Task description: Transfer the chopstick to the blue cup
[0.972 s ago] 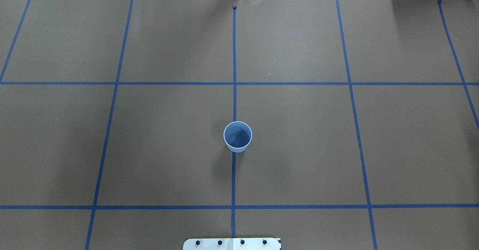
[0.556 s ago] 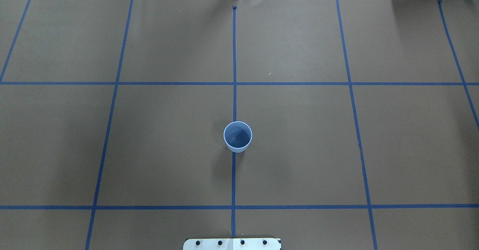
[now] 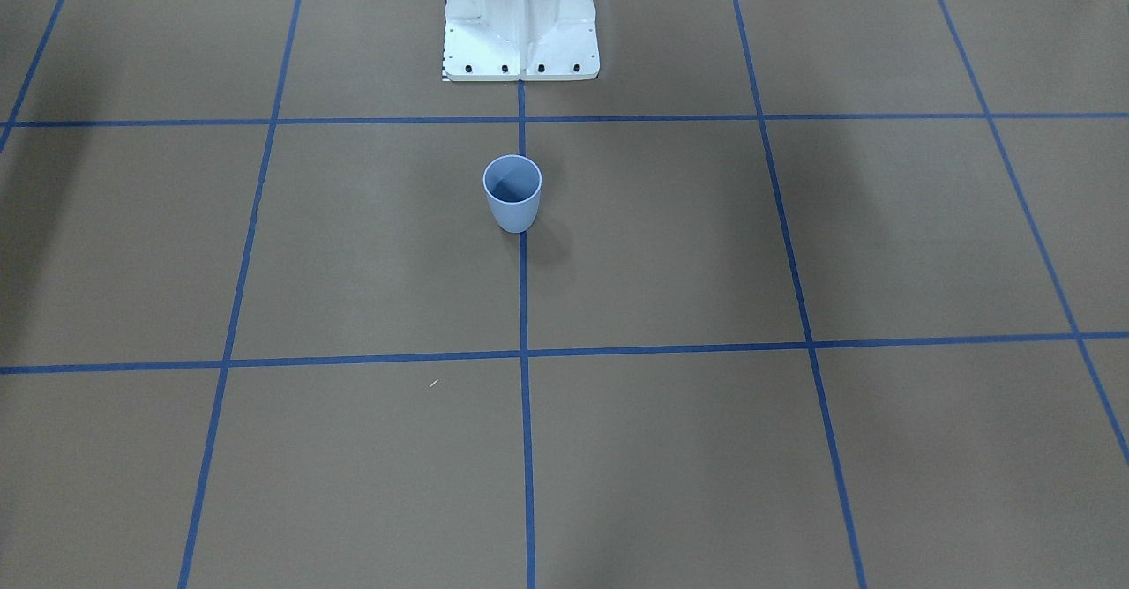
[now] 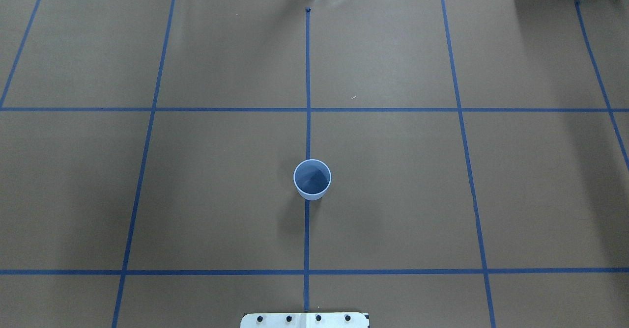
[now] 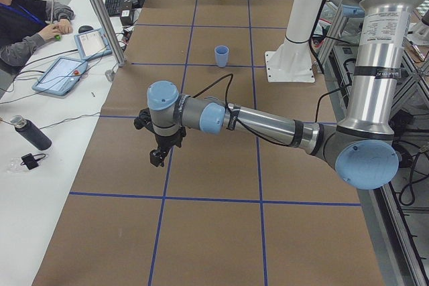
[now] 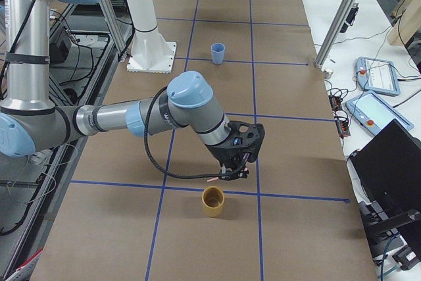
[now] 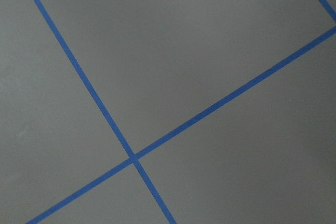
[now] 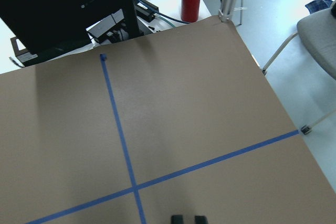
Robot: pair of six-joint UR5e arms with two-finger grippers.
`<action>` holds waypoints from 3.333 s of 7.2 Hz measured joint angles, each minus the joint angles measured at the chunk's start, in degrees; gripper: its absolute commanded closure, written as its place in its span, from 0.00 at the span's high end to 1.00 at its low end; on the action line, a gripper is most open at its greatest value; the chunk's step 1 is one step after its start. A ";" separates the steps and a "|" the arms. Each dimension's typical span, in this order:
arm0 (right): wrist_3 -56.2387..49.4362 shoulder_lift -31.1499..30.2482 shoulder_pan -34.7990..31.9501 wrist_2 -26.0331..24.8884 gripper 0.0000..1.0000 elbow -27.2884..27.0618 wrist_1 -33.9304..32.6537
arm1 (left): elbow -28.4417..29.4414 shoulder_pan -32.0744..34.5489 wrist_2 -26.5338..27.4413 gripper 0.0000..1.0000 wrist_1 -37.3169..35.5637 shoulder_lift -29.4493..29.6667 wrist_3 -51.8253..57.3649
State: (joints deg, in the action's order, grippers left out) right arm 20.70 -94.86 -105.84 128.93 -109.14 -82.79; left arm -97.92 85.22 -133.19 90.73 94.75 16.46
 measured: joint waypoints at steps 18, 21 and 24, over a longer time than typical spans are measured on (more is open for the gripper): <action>83.68 53.80 75.05 -40.05 0.00 0.26 -37.79 | 1.60 8.29 -0.49 0.99 -4.69 -1.70 -3.80; 84.02 54.72 76.71 -41.98 1.00 2.56 -36.58 | 1.67 8.29 -0.49 0.99 -4.77 -1.69 -3.80; 79.20 56.25 74.56 -41.99 1.00 2.09 -35.96 | 1.74 8.29 -0.47 0.99 -4.82 -1.70 -3.80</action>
State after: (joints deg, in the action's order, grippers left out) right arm 99.90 -38.61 -31.28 86.94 -107.05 -118.75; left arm -96.18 93.52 -133.66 85.91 93.05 12.66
